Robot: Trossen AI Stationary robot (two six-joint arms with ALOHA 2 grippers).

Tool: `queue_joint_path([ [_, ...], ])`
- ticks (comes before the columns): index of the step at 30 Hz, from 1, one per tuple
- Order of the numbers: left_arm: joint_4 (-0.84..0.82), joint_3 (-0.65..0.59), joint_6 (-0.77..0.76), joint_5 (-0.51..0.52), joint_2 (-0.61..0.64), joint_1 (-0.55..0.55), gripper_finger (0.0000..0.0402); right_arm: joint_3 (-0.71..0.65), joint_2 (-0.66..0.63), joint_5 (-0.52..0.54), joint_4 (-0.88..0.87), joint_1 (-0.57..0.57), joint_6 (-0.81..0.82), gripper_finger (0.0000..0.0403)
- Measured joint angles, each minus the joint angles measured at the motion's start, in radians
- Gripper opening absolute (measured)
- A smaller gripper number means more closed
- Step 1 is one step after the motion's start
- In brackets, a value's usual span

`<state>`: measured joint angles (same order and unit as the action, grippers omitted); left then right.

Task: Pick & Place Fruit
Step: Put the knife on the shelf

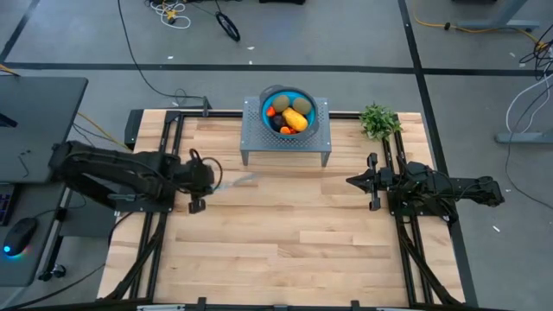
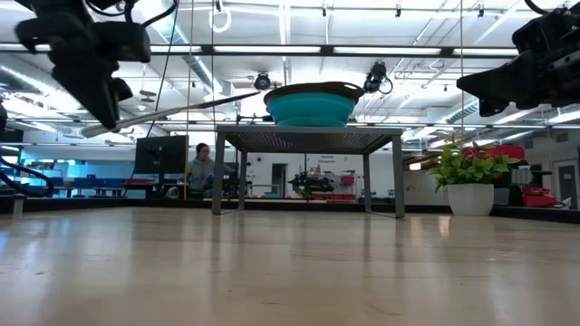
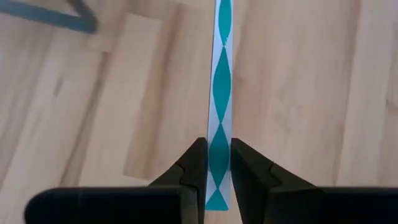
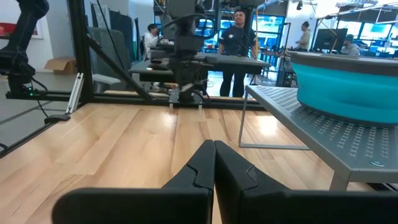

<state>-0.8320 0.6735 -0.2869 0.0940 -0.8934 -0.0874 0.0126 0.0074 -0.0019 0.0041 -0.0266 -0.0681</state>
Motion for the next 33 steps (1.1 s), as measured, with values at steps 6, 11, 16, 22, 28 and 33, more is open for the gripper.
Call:
queue_joint_path([
  [6,-0.021,0.067,-0.048,0.022,0.019,0.115,0.0061,0.000,0.000,0.000,0.000,0.000,0.000,0.0007],
  [11,-0.058,0.176,-0.077,0.075,0.016,0.211,0.0057,0.000,0.000,0.000,0.000,0.000,0.000,0.0007],
  [16,-0.063,0.237,-0.129,0.081,0.009,0.300,0.0057,0.000,0.000,0.000,0.000,0.000,0.000,0.0007],
  [22,-0.058,0.241,-0.175,0.109,0.008,0.369,0.0063,0.000,0.000,0.000,0.000,0.000,0.000,0.0007],
  [28,-0.011,0.240,-0.291,0.152,-0.001,0.423,0.0058,0.000,0.000,0.000,0.000,0.000,0.000,0.0007],
  [33,0.037,0.239,-0.364,0.129,-0.044,0.436,0.0062,0.000,0.000,0.000,0.000,0.000,0.000,0.0007],
])
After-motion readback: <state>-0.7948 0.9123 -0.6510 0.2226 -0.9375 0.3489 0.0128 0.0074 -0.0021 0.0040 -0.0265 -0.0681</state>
